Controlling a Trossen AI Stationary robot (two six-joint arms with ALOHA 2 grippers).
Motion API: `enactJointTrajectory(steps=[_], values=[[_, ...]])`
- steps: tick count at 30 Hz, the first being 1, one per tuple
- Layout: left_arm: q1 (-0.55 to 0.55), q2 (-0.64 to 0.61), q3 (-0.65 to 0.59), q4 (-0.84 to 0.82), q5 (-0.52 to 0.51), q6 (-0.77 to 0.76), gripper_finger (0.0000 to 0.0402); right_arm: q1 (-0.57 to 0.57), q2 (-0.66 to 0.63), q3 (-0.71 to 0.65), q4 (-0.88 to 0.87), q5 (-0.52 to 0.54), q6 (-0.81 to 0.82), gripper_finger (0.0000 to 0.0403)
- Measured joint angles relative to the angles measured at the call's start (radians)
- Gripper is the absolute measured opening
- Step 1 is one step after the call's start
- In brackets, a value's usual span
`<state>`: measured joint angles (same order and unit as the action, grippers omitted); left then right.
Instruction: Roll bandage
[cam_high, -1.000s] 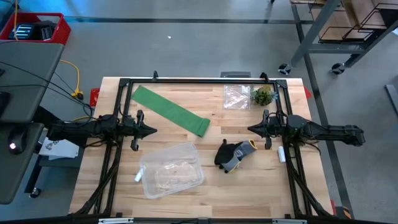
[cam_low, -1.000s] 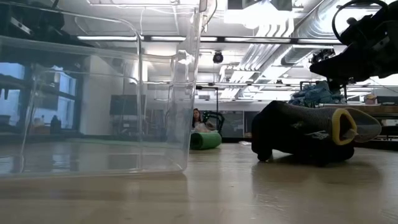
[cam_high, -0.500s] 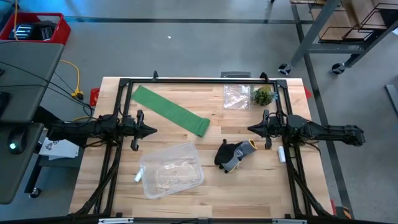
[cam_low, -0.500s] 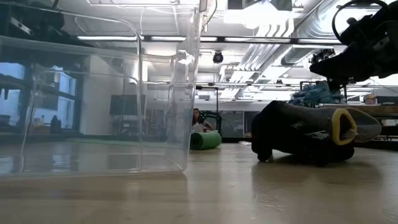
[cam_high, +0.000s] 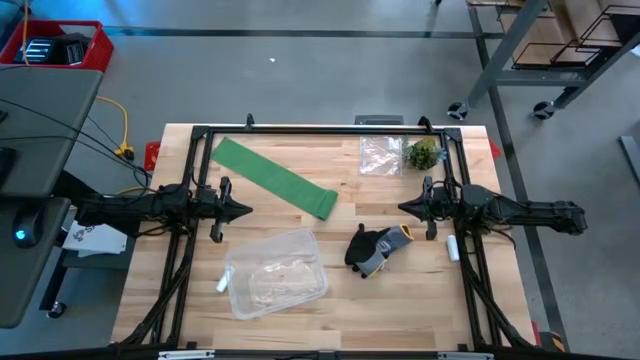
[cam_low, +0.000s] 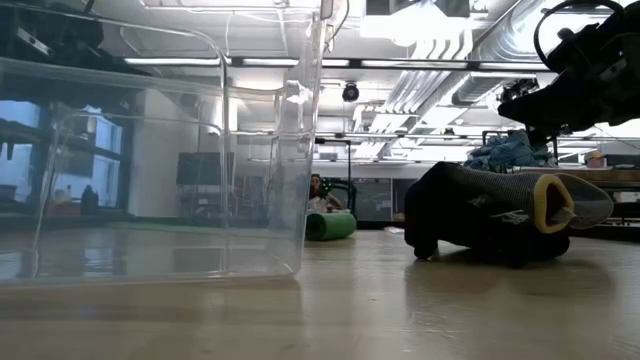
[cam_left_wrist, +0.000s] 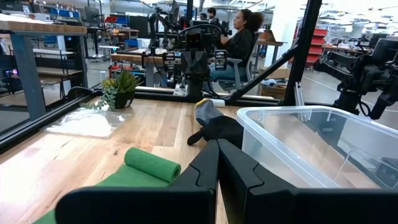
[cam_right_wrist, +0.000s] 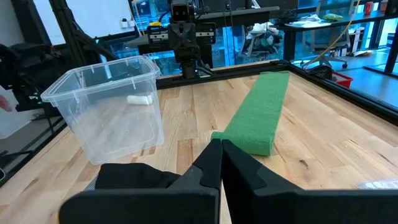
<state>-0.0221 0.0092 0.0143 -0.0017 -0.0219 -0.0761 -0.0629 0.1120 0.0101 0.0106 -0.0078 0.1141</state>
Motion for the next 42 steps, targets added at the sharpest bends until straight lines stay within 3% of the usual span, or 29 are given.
enactJointTrajectory(steps=[5, 12, 14, 18, 20, 25, 28, 31, 35, 37, 42], values=[[0.0, 0.002, -0.003, 0.102, -0.004, -0.089, 0.0001, 0.0, 0.0, 0.0, 0.0, 0.0, 0.0, 0.0], [0.0, 0.001, -0.001, 0.408, -0.143, -0.456, 0.0001, 0.0, 0.0, 0.0, 0.0, 0.0, -0.001, 0.0], [0.0, 0.001, -0.001, 0.478, -0.247, -0.496, 0.0001, 0.0, 0.0, 0.0, 0.0, 0.0, 0.0, 0.0], [0.001, 0.038, 0.0, 0.566, -0.567, -0.554, 0.0001, 0.0, 0.0, 0.0, 0.0, 0.0, 0.0, 0.0], [0.001, 0.095, 0.002, 0.579, -0.603, -0.576, 0.0001, 0.0, 0.0, 0.0, 0.0, 0.0, -0.001, 0.0], [0.0, 0.374, 0.146, 0.585, -0.519, -0.564, 0.0001, 0.0, 0.0, 0.0, 0.0, 0.0, -0.001, 0.0], [0.002, 0.63, 0.327, 0.582, -0.496, -0.442, 0.0001, 0.0, 0.0, 0.0, 0.0, 0.0, 0.0, 0.0], [0.016, 0.896, 0.542, 0.574, -0.407, -0.33, 0.0001, 0.0, 0.0, 0.0, 0.0, 0.0, 0.0, 0.0], [0.043, 1.144, 0.784, 0.474, -0.375, -0.211, 0.0001, 0.0, 0.0, 0.0, 0.0, 0.0, -0.001, 0.0], [0.07, 1.204, 0.884, 0.347, -0.339, -0.295, 0.0001, 0.0, 0.0, 0.0, 0.0, 0.0, 0.0, 0.0], [0.174, 1.25, 1.049, -0.14, 0.016, -0.498, 0.0001, -0.001, 0.0, 0.0, 0.057, 0.011, -0.01, 0.0]])
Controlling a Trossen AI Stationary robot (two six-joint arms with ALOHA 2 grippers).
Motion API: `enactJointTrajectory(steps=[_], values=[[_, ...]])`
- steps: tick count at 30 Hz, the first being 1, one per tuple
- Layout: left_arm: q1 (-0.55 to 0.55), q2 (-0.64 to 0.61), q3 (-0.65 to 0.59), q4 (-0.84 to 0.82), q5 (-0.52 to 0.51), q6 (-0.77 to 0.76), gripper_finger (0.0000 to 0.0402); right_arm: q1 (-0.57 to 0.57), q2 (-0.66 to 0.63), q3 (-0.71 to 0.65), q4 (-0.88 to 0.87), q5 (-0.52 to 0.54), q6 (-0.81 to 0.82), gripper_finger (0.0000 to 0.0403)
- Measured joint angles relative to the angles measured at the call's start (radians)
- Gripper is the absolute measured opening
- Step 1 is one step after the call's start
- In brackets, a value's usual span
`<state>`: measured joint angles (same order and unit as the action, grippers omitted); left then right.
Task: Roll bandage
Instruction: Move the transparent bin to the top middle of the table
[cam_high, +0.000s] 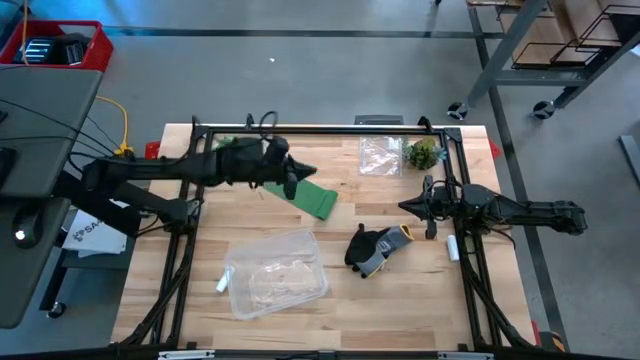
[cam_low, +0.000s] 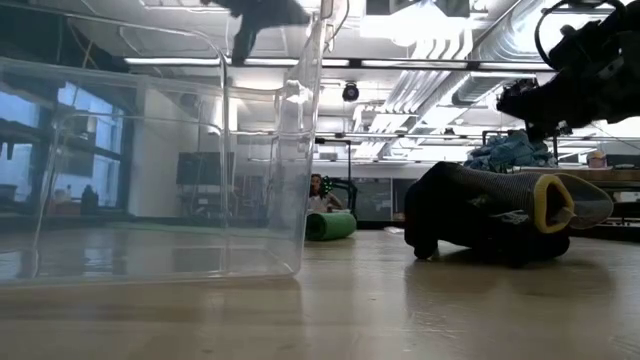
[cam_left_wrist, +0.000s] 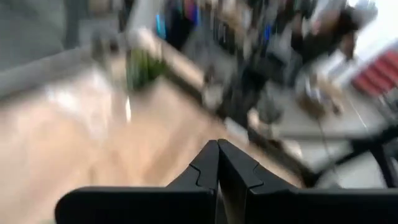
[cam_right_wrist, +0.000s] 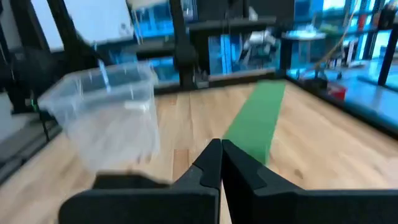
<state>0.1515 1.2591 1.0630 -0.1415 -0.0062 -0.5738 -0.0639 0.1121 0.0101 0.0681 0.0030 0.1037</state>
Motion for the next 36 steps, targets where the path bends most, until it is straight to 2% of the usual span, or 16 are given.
enactJointTrajectory(steps=[2, 5, 7, 10, 11, 14, 16, 21, 25, 28, 31, 36], values=[[0.034, -0.012, 0.032, -0.116, 0.075, -0.043, 0.0001, 0.0, 0.004, 0.0, 0.107, 0.011, 0.146, 0.0], [0.062, -0.055, 0.039, -0.212, 0.071, -0.043, 0.0001, 0.0, 0.023, 0.0, 0.302, 0.176, 0.55, 0.0], [0.07, -0.09, 0.039, -0.28, -0.002, -0.02, 0.0001, -0.001, 0.052, 0.004, 0.315, 0.251, 0.727, 0.0], [0.083, -0.127, 0.027, -0.333, -0.144, -0.001, 0.0001, 0.006, 0.148, 0.038, 0.274, 0.224, 0.83, 0.0], [0.091, -0.137, 0.012, -0.334, -0.162, -0.005, 0.0001, 0.012, 0.194, 0.059, 0.277, 0.216, 0.855, 0.0], [0.126, -0.146, -0.046, -0.332, -0.105, -0.026, 0.0001, 0.027, 0.377, 0.169, 0.274, 0.167, 0.86, 0.0], [0.144, -0.146, -0.095, -0.33, -0.048, -0.047, 0.0001, 0.032, 0.525, 0.282, 0.258, 0.095, 0.822, 0.0], [0.156, -0.149, -0.195, -0.333, 0.0, -0.103, 0.0001, 0.004, 0.942, 0.58, 0.04, -0.055, 0.706, 0.0], [0.14, -0.187, -0.239, -0.351, 0.114, -0.131, 0.0001, -0.037, 1.194, 0.732, -0.018, -0.2, 0.64, 0.0], [0.105, -0.248, -0.252, -0.376, 0.215, -0.18, 0.0001, -0.068, 1.312, 0.784, -0.032, -0.309, 0.619, 0.0], [0.026, -0.337, -0.251, -0.377, 0.233, -0.291, 0.0001, -0.101, 1.359, 0.808, -0.032, -0.361, 0.601, 0.0], [-0.235, -0.428, -0.251, -0.409, 0.227, -0.505, 0.0012, -0.153, 1.355, 0.809, -0.076, -0.43, 0.575, 0.0]])
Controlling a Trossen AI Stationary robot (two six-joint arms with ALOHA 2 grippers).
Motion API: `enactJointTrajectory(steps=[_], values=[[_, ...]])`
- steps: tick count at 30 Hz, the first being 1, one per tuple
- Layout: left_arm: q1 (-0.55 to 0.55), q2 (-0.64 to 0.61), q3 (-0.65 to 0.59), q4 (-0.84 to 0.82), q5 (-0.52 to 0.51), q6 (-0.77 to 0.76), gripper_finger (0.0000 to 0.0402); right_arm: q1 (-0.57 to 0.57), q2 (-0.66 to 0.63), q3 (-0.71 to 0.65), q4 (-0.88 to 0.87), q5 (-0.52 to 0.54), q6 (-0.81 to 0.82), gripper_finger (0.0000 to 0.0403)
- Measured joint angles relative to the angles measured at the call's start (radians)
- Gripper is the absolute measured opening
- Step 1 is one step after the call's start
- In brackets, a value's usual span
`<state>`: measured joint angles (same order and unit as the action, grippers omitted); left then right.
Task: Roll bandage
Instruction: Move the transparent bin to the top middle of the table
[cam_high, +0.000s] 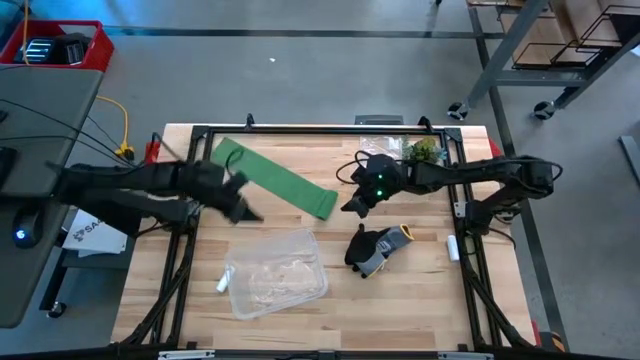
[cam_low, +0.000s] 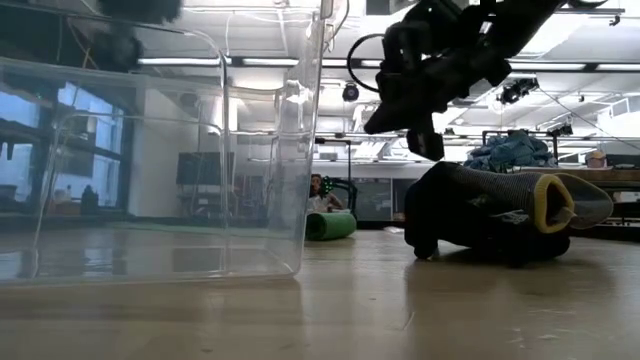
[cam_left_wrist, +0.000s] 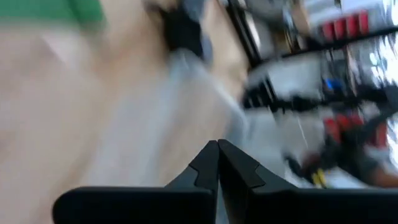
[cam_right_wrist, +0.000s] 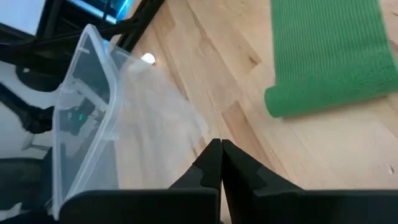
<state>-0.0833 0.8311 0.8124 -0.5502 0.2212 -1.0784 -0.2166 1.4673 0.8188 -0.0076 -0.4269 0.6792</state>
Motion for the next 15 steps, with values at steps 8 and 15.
enactJointTrajectory(steps=[8, 15], values=[[-0.271, 0.106, 0.0, -0.082, -0.098, 0.003, 0.0092, -0.042, -0.097, 0.0, -0.067, -0.021, -0.057, 0.0], [-0.233, 0.165, 0.0, -0.096, -0.107, 0.11, 0.0178, -0.052, -0.165, 0.0, -0.074, -0.008, -0.059, 0.0]])
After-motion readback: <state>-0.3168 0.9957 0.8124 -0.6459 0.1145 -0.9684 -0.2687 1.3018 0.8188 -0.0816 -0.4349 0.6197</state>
